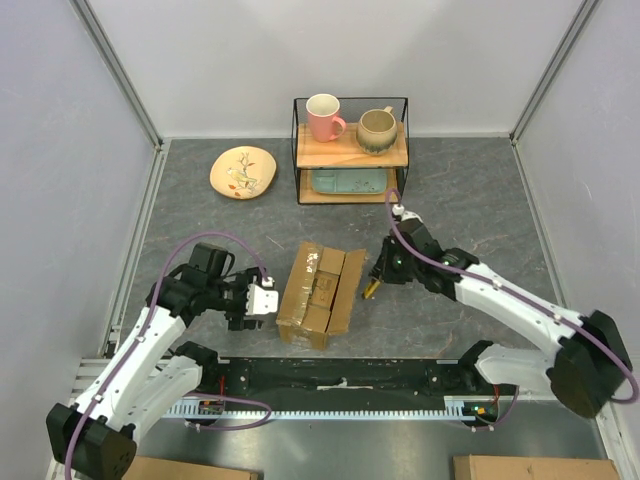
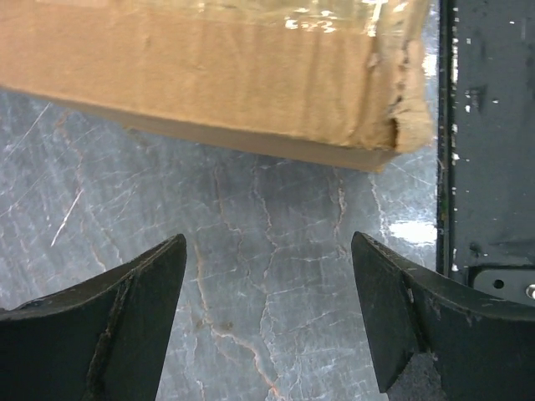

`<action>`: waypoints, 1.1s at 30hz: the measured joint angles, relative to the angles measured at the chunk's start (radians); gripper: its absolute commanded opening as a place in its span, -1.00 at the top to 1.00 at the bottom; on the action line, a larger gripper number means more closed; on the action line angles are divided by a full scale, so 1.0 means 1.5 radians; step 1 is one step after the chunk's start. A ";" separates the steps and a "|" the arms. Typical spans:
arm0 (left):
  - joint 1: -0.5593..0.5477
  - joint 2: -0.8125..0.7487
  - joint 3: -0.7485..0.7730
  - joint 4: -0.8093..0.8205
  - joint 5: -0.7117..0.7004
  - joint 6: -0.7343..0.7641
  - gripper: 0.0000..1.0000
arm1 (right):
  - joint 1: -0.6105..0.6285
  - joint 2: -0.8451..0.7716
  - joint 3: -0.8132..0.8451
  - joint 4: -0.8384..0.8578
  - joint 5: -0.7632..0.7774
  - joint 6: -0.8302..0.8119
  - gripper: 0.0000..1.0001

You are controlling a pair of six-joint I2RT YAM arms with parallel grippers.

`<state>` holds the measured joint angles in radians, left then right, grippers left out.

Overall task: Unpack the express box
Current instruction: Pick up the knife from the center of the board, then adjust the express box at the center of the board.

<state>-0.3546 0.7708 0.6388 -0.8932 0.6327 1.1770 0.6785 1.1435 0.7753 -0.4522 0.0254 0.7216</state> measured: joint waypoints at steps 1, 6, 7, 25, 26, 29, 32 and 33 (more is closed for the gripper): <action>-0.003 0.002 -0.001 -0.007 0.004 0.009 -0.71 | 0.006 0.022 0.006 0.014 -0.007 0.000 1.00; -0.017 0.013 -0.001 -0.037 0.037 0.032 -0.70 | 0.041 0.135 0.080 0.072 -0.038 -0.001 1.00; -0.019 0.014 -0.001 -0.040 0.045 0.034 -0.70 | 0.046 0.151 0.096 0.082 -0.043 -0.002 1.00; -0.041 -0.038 0.071 -0.163 0.077 0.047 -0.79 | 0.045 0.251 0.260 0.076 -0.039 -0.073 1.00; -0.041 -0.046 0.096 -0.176 0.065 0.056 -0.95 | 0.035 0.231 0.260 0.055 -0.021 -0.086 1.00; -0.041 -0.048 0.189 -0.210 0.055 0.092 -0.99 | 0.000 0.140 0.259 0.011 0.033 -0.112 1.00; -0.042 -0.025 0.268 -0.227 0.063 0.135 -0.99 | -0.013 0.046 0.253 0.001 0.063 -0.115 1.00; -0.044 -0.014 0.279 -0.229 0.068 0.153 -0.99 | -0.012 0.014 0.248 0.001 0.064 -0.114 1.00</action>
<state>-0.4202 0.7494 1.0580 -1.2362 0.7353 1.4059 0.6605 1.1641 1.1473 -0.4515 0.1219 0.5499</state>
